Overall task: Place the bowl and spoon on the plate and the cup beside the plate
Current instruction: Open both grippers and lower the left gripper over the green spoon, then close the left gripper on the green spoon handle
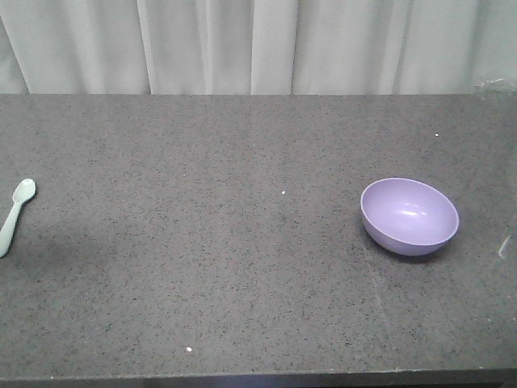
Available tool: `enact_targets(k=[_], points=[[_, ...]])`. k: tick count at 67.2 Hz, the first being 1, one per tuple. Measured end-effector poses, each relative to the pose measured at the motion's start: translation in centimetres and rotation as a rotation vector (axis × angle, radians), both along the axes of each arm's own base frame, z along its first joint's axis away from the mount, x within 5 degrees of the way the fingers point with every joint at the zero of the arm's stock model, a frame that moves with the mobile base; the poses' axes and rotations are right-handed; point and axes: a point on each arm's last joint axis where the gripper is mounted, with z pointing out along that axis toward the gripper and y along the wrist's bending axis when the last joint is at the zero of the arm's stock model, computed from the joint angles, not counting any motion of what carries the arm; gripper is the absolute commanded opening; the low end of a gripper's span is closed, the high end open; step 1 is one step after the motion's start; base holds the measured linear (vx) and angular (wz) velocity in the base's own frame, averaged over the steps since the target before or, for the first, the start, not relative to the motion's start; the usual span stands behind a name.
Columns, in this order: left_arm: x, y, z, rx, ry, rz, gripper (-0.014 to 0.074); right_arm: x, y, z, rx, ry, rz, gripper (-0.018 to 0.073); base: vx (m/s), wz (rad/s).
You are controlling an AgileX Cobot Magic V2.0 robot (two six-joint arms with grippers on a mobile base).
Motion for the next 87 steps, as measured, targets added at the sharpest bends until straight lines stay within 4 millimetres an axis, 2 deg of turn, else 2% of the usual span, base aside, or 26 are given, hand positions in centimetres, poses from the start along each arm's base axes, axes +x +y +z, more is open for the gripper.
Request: enact_targets(k=[8, 18, 36, 55, 87], points=[[3.7, 0.6, -1.3, 0.002, 0.083, 0.038, 0.0406, 0.0, 0.1, -0.1, -0.004, 0.013, 0.011, 0.0591, 0.00, 0.00], [7.5, 3.0, -4.1, -0.032, 0.207, 0.119, 0.0403, -0.1, 0.2, -0.3, -0.009, 0.027, 0.022, 0.0591, 0.00, 0.00], [11.4, 5.4, -10.1, -0.183, 0.389, 0.118, 0.0403, -0.1, 0.2, -0.3, -0.011, 0.032, 0.027, 0.0591, 0.00, 0.00], [14.0, 5.7, -15.4, -0.269, 0.547, 0.092, 0.0403, -0.1, 0.4, -0.5, -0.017, 0.051, 0.043, 0.0591, 0.00, 0.00], [15.4, 5.8, -19.9, -0.292, 0.687, 0.097, 0.0403, -0.2, 0.5, -0.7, -0.024, 0.073, 0.061, 0.0591, 0.00, 0.00]])
